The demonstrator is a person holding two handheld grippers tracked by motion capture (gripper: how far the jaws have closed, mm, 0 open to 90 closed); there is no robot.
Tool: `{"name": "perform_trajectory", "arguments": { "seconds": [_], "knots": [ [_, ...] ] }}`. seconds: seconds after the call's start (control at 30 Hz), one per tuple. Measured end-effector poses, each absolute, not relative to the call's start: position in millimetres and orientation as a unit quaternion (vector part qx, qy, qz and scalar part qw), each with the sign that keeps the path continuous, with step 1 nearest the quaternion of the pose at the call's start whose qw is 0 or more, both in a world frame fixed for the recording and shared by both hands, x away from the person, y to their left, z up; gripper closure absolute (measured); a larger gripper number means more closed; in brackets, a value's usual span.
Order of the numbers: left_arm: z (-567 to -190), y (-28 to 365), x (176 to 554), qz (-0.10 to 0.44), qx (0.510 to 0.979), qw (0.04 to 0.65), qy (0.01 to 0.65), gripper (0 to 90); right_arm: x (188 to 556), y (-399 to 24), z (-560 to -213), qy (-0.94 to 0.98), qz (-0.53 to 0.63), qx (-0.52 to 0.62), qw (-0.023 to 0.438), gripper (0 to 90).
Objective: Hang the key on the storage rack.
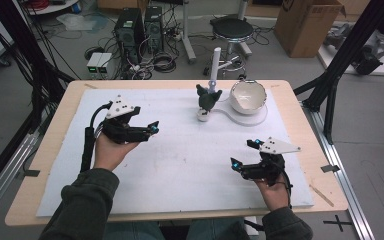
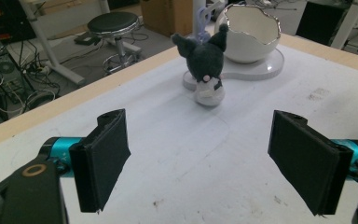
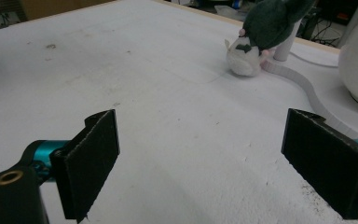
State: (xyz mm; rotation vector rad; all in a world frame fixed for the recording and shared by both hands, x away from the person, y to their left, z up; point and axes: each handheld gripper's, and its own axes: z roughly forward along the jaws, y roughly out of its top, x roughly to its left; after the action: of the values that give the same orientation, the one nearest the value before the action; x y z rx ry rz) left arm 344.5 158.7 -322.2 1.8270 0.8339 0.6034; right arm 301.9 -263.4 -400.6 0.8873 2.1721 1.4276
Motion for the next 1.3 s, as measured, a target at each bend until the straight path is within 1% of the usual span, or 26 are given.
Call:
{"name": "perform_trajectory", "arguments": {
  "seconds": [0.23,0.77,1.3],
  "knots": [
    [-330,172,334,0.248,0.754,0.495,0.354,19.4,303,-263,-401,0.777,0.508,0.314,0.196,10.5],
    [-336,179,325,0.254,0.747,0.499,0.357,18.5,303,-265,-402,0.774,0.511,0.323,0.19,10.5],
    [-342,187,316,0.255,0.74,0.508,0.358,18.4,303,-266,-402,0.771,0.511,0.326,0.193,10.5]
  ]
}}
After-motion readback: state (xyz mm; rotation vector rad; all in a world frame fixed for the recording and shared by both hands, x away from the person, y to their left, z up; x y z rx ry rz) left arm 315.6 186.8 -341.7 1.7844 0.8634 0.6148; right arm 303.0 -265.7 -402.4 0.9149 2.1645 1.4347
